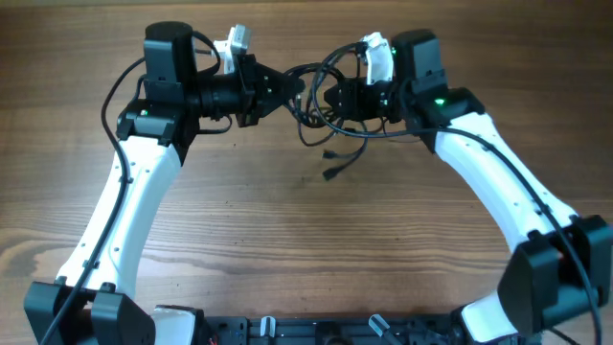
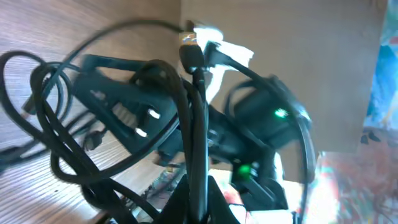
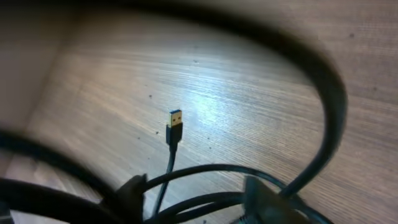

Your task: Untangle cables

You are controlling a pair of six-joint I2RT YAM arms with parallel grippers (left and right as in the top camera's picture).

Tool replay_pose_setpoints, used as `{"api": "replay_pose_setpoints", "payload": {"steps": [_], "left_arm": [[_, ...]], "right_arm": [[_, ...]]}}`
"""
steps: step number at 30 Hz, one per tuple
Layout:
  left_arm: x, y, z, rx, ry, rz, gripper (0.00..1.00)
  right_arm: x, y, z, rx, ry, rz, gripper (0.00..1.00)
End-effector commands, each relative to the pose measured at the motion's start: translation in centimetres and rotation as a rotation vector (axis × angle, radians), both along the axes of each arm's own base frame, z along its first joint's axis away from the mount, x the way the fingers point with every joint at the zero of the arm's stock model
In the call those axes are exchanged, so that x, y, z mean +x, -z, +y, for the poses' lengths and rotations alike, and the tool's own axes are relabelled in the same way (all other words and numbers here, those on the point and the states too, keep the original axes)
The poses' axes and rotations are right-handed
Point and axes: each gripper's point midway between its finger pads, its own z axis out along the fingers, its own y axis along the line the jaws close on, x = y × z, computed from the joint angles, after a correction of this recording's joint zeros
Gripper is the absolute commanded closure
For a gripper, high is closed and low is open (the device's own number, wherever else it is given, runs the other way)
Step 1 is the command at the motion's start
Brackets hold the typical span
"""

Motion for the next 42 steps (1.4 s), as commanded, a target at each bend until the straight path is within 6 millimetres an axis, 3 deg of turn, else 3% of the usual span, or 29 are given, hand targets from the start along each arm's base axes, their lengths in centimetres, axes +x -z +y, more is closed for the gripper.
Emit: {"api": "replay_pose_setpoints", "payload": {"steps": [1, 3, 7, 13, 14, 18, 21, 26, 31, 34, 37, 42], "left_arm": [[-1.5, -2.2, -0.7, -0.098, 0.109, 0.008, 0.96], [-1.9, -3.3, -0.9, -0.131, 0.151, -0.018, 0.96], [-1.1, -3.9, 0.2, -0.136, 0.131, -0.073, 0.96], [2.3, -3.5, 6.5, -0.084, -0.054, -0.173, 0.96], [3.3, -3.3, 8.6, -0.067, -0.123, -0.180, 0.96], [4.7, -3.0, 11.9, -0.037, -0.236, -0.189, 0.96], [5.3, -2.2, 12.7, 0.009, -0.280, -0.200, 0.96], [5.6, 2.0, 13.7, 0.169, -0.370, -0.118, 0.96], [5.2, 4.3, 12.8, 0.306, -0.352, -0.133, 0.96], [5.7, 5.9, 13.7, 0.422, -0.401, -0.127, 0.96], [5.5, 4.7, 12.7, 0.420, -0.387, -0.175, 0.96], [5.1, -1.4, 10.9, 0.474, -0.441, -0.389, 0.96]], "right_arm": [[2.2, 1.7, -3.2, -0.082, 0.263, 0.055, 0.74], [2.9, 2.3, -5.4, -0.115, 0.420, 0.083, 0.88], [3.3, 2.9, -8.9, -0.136, 0.541, 0.123, 0.96], [2.8, 4.0, -16.9, -0.174, 0.699, 0.226, 0.96], [2.4, 4.1, -19.1, -0.174, 0.736, 0.252, 0.95], [2.1, 4.1, -22.2, -0.132, 0.688, 0.267, 0.89], [2.0, 3.9, -23.5, -0.077, 0.691, 0.281, 0.89], [2.0, 2.6, -21.2, 0.039, 0.525, 0.256, 0.91], [1.5, 2.0, -17.9, 0.085, 0.393, 0.250, 0.94], [1.2, 2.0, -16.5, 0.080, 0.360, 0.254, 0.95], [1.0, 2.2, -15.6, 0.071, 0.340, 0.260, 0.95], [0.9, 3.3, -14.4, -0.014, 0.360, 0.268, 0.96]]}}
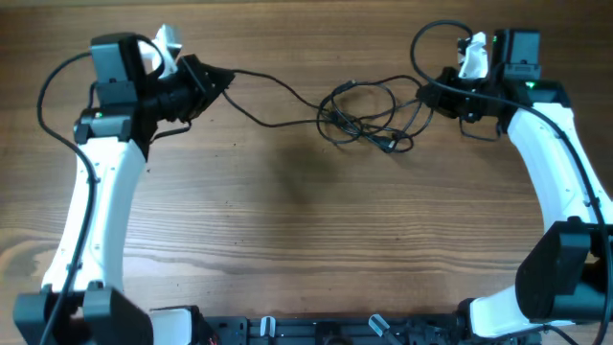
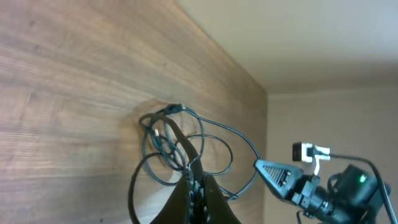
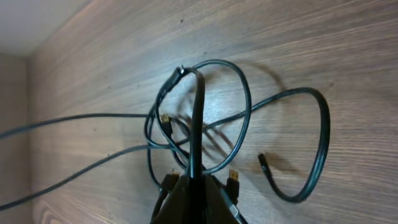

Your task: Untangle cables

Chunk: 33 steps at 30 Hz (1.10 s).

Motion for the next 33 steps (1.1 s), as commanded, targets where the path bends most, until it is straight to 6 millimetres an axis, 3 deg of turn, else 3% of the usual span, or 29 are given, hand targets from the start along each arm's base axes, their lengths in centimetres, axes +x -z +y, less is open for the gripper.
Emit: {"api": "replay_pose_setpoints", "payload": {"steps": [1, 3, 6, 9, 12, 17, 21, 22, 26, 28, 31, 33], "left_arm": [[-0.6, -8.7, -0.8, 0.104, -0.044, -0.273, 0.96], [-1.2, -12.1, -1.1, 0.013, -0.082, -0.308, 0.96], [-2.7, -18.8, -1.4, -0.104, -0.092, -0.446, 0.96], [-4.2, -23.8, -0.7, -0.159, -0.119, -0.555, 0.96], [-5.0, -26.9, 0.3, -0.216, -0.158, -0.587, 0.96], [-5.5, -29.0, 1.6, -0.253, -0.199, -0.607, 0.96], [-5.4, -29.1, 1.8, -0.255, -0.216, -0.604, 0.96], [-5.0, -29.3, 2.7, -0.280, -0.278, -0.595, 0.96], [-5.0, -33.2, 5.6, -0.394, -0.396, -0.707, 0.96], [-5.5, -34.7, 5.8, -0.464, -0.394, -0.738, 0.96], [-5.6, -34.6, 5.3, -0.468, -0.377, -0.731, 0.96], [-5.3, -33.6, 5.0, -0.456, -0.365, -0.685, 0.96]], "right_arm": [[-0.2, 1.4, 0.8, -0.079, 0.015, 0.031, 0.96], [-0.1, 1.9, 0.7, -0.109, 0.052, 0.053, 0.96], [-0.1, 2.7, 0.8, -0.114, 0.084, 0.083, 0.96], [0.0, 3.7, 0.7, -0.120, 0.096, 0.111, 0.96], [-0.1, 5.8, 0.7, -0.125, 0.093, 0.163, 0.96], [-0.4, 8.9, 0.7, -0.130, 0.088, 0.246, 0.96], [-0.6, 9.4, 0.7, -0.137, 0.081, 0.258, 0.96], [-0.4, 9.5, 0.5, -0.146, 0.087, 0.254, 0.95], [-0.1, 10.1, -0.9, -0.209, 0.125, 0.253, 0.96], [-0.2, 10.1, -1.0, -0.220, 0.110, 0.248, 0.96], [-0.1, 10.1, -1.0, -0.219, 0.110, 0.245, 0.95], [-0.2, 10.0, -0.7, -0.214, 0.084, 0.238, 0.86]]}}
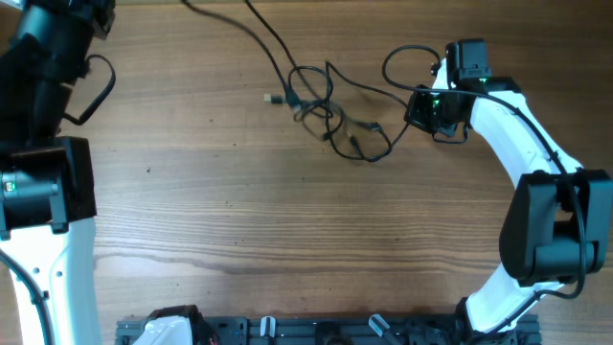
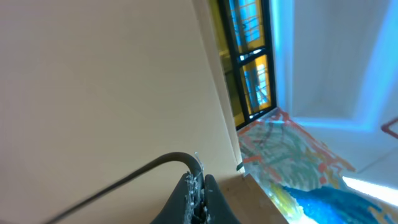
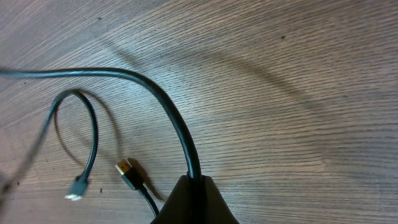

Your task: Untangle cables

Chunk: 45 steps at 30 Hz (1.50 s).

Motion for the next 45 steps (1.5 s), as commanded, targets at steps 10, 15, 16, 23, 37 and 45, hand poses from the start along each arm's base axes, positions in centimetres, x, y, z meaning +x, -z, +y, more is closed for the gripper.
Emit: {"api": "replay_pose_setpoints", "payload": {"steps": [10, 15, 16, 23, 37, 45], "left_arm": [[1.8, 9.3, -3.7, 0.250, 0.078, 0.283, 0.96], [1.5, 15.2, -6.9, 0.471, 0.185, 0.394, 0.96], [1.3, 16.2, -7.5, 0.513, 0.209, 0.411, 0.96], [-1.1, 22.8, -11.4, 0.813, 0.444, 0.449, 0.96], [-5.0, 22.2, -14.5, 0.861, 0.725, 0.246, 0.96], [-6.4, 23.1, -14.6, 0.811, 0.782, 0.335, 0.96]], "right_arm": [[-0.7, -0.9, 2.7, 0.115, -0.223, -0.052, 0.32], [-0.6, -6.1, 2.8, 0.099, -0.275, -0.150, 0.28], [-0.7, -7.3, 3.0, 0.103, -0.281, -0.174, 0.28], [-3.3, -18.8, 6.5, 0.237, -0.540, -0.523, 0.28], [-9.1, -25.3, 16.8, 0.180, -1.095, -0.956, 0.23], [-9.9, -26.6, 20.7, 0.115, -1.244, -1.137, 0.25]]}}
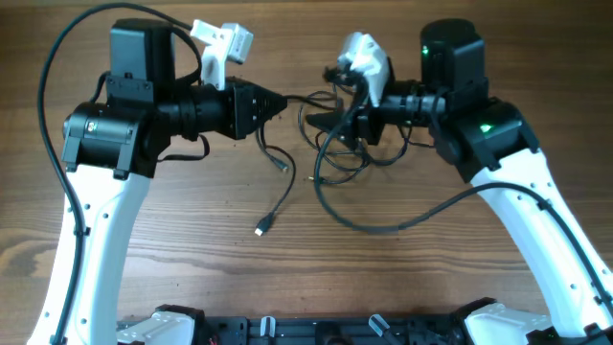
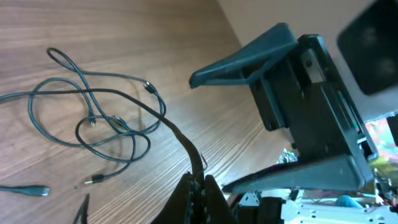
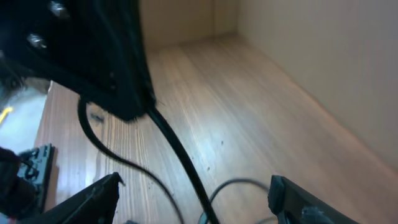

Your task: Untangle cables

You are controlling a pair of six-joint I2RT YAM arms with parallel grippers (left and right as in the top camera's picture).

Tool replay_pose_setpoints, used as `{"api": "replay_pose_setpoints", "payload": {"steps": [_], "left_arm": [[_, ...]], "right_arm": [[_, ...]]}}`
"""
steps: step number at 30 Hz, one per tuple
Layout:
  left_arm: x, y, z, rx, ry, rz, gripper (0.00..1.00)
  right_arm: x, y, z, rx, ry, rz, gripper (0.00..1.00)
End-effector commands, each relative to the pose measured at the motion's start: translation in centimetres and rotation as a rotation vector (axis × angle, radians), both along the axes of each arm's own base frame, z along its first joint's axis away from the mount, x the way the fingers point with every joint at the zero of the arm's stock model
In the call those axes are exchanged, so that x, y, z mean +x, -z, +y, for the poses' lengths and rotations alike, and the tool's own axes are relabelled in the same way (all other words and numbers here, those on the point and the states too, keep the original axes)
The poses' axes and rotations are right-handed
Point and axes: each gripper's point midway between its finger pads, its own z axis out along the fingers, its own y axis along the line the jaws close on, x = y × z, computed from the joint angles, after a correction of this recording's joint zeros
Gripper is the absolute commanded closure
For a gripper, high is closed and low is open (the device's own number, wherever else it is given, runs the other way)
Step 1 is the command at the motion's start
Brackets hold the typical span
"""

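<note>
A knot of black cables (image 1: 330,158) lies at mid-table, and shows as thin loops (image 2: 93,118) in the left wrist view. My left gripper (image 1: 278,100) points right and is shut on a black cable (image 2: 177,134) that runs down into the knot. Facing it, my right gripper (image 1: 324,117) stands open. Its fingers (image 3: 99,193) are spread wide, with a thick black cable (image 3: 180,158) passing loose between them. A thin cable ending in a small plug (image 1: 261,229) trails toward the table's front. A thick cable (image 1: 383,228) loops under the right arm.
The wooden table (image 1: 192,278) carries only the cables. The two grippers are very close, and the right one (image 2: 280,93) fills much of the left wrist view. A rack with black fittings (image 1: 316,331) runs along the front edge.
The left arm was off the table's top left corner and the right gripper was shut on a cable at the right. Both are now at the middle, and the right gripper has opened.
Both grippers were close together at mid-table in the tangle. Then they stood far apart, each shut on a cable with the knot stretched between. The left then held its cable beyond the top left corner. Now they face each other again, the right one open.
</note>
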Motion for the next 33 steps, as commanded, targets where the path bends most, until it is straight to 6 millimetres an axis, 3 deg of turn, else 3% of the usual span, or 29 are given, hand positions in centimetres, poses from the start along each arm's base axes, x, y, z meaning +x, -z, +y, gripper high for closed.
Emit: {"api": "replay_pose_setpoints", "payload": {"steps": [1, 7, 9, 13, 14, 17, 18, 20, 22, 24, 28, 33], "left_arm": [[-0.7, -0.6, -0.4, -0.027, 0.032, 0.002, 0.96], [-0.7, -0.6, -0.4, -0.034, 0.020, 0.022, 0.96], [-0.7, -0.6, -0.4, -0.034, 0.019, 0.023, 0.96], [-0.7, -0.6, -0.4, -0.034, 0.019, 0.022, 0.96], [-0.7, -0.6, -0.4, -0.033, 0.019, 0.021, 0.96], [-0.4, -0.4, -0.2, -0.015, 0.001, 0.018, 0.90], [-0.3, -0.3, -0.1, -0.007, -0.008, 0.016, 0.84], [0.2, 0.1, 0.4, 0.024, -0.039, 0.010, 0.60], [1.0, 0.7, 1.2, 0.074, -0.094, 0.004, 0.51], [2.8, 2.1, 3.6, 0.169, -0.279, 0.040, 0.43], [4.9, 3.9, 9.3, 0.295, -0.694, 0.134, 0.34], [5.2, 4.1, 11.1, 0.339, -0.798, 0.134, 0.33]], "right_arm": [[-0.1, 0.1, 1.3, -0.019, -0.048, -0.073, 0.26], [0.6, 1.5, 2.9, -0.022, -0.073, -0.058, 0.43], [1.3, 1.6, 3.2, 0.001, -0.049, -0.030, 0.54], [2.0, 1.0, 3.5, 0.045, -0.013, 0.012, 0.91], [2.2, 0.9, 3.5, 0.056, 0.003, 0.027, 0.96], [3.6, 0.9, 3.0, 0.072, 0.121, 0.094, 0.96], [4.3, 1.1, 2.6, 0.070, 0.181, 0.120, 0.96], [5.9, 1.8, 1.4, 0.062, 0.319, 0.169, 0.96], [6.6, 2.0, 0.8, 0.065, 0.392, 0.194, 0.96], [7.3, 1.5, 0.1, 0.068, 0.460, 0.209, 0.96], [8.3, -1.6, -1.6, 0.061, 0.572, 0.172, 0.96], [9.2, -7.2, -4.7, 0.081, 0.715, 0.085, 0.96]]}}
